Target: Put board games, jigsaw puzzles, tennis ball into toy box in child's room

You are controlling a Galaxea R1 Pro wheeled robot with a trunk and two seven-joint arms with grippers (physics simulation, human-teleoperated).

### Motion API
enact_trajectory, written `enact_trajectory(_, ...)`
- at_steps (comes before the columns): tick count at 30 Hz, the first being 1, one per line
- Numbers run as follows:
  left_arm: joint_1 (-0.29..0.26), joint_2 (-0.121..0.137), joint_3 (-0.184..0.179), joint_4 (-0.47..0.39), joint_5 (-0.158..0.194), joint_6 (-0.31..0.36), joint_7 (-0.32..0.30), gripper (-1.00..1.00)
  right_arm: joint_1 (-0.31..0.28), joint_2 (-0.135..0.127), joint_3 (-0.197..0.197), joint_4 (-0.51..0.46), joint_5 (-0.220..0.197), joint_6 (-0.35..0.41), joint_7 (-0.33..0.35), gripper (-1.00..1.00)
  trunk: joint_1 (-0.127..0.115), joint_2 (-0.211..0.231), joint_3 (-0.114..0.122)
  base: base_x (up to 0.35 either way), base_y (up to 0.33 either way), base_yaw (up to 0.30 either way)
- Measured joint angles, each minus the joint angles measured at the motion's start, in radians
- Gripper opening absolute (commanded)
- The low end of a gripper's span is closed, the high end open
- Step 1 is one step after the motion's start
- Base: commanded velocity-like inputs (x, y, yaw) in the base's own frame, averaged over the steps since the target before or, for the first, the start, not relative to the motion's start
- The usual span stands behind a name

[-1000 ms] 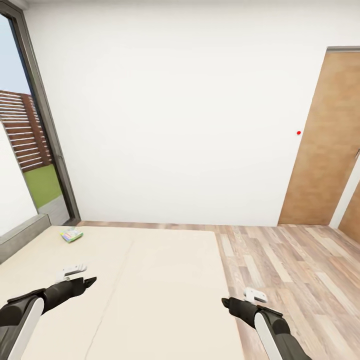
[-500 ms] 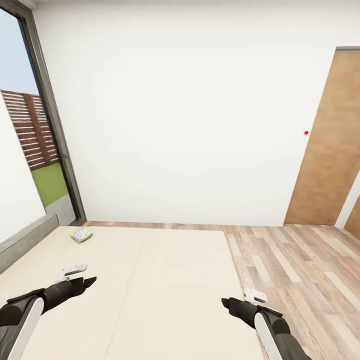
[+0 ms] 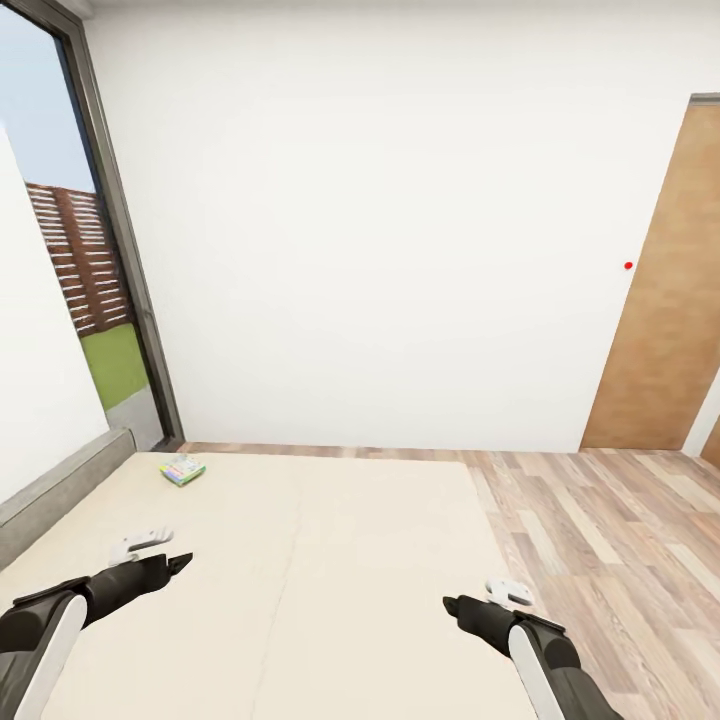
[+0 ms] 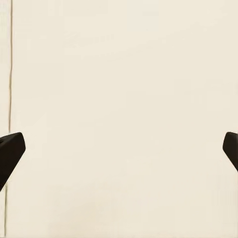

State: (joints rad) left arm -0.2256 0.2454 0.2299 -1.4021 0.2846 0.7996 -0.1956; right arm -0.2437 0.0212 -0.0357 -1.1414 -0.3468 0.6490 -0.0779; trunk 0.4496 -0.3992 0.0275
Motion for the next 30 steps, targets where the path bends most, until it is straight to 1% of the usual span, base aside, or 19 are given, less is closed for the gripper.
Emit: enact_trajectory(30,0.0,0.001,0.0,-0.002,0.003,-0.002,-0.001,1.0,0.0,0.0,-0.001,0.0,0.0,0.002,0.001,1.0,0.0,0.0,0.0,0.0,0.284,0.0)
